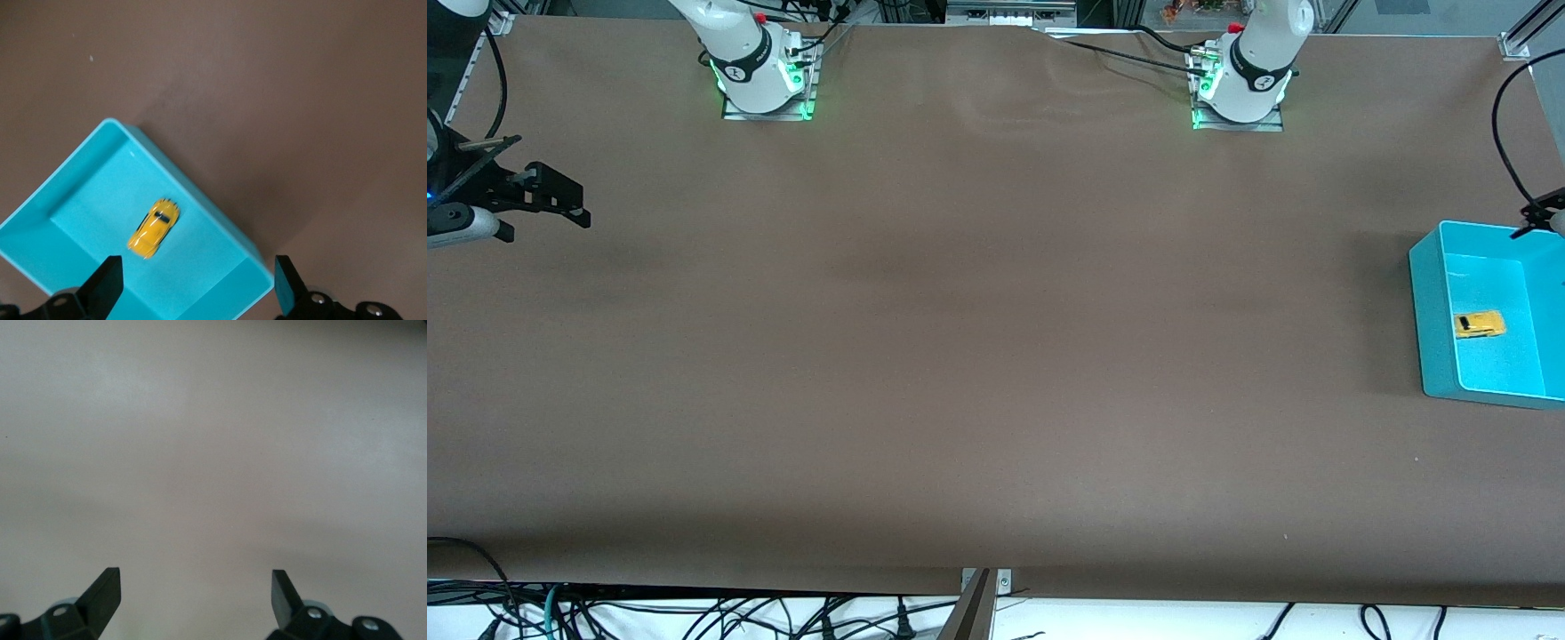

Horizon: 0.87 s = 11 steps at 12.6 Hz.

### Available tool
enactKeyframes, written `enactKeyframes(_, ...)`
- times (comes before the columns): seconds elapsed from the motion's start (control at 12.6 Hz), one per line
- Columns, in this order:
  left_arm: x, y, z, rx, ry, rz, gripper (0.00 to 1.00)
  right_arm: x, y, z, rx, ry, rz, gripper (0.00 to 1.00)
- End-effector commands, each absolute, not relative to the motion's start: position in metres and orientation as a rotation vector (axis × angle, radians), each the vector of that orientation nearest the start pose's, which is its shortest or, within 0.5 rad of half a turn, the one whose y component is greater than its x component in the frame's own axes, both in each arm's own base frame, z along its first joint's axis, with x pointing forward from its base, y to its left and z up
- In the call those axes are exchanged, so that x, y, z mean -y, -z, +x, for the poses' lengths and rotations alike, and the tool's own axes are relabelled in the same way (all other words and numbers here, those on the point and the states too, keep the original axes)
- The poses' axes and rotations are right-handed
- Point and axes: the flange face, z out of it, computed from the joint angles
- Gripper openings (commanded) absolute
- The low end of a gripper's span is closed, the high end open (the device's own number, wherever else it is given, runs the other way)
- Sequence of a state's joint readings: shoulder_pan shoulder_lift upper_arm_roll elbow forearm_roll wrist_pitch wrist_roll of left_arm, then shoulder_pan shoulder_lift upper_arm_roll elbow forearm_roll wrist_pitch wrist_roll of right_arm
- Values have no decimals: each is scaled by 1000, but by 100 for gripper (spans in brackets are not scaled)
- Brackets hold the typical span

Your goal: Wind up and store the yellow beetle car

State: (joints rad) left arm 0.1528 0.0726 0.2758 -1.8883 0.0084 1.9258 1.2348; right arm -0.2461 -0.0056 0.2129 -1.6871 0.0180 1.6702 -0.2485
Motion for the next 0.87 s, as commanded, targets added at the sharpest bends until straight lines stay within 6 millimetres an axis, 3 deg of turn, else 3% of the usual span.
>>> enactKeyframes(0.0,-170,-513,543,-1012,-32,-3021,100,16,-586,559,318,-16,-3108,100)
enactKeyframes(0.24,-47,-534,569,-735,-2,-3148,100,10,-592,559,335,-2,-3108,100)
enactKeyframes(0.4,-12,-551,573,-448,33,-3204,100,8,-593,559,343,1,-3108,100)
enactKeyframes(0.55,15,-568,576,-331,76,-3214,100,5,-594,559,314,2,-3111,100)
enactKeyframes(0.79,31,-577,569,-130,16,-3224,100,-3,-595,558,297,2,-3113,100)
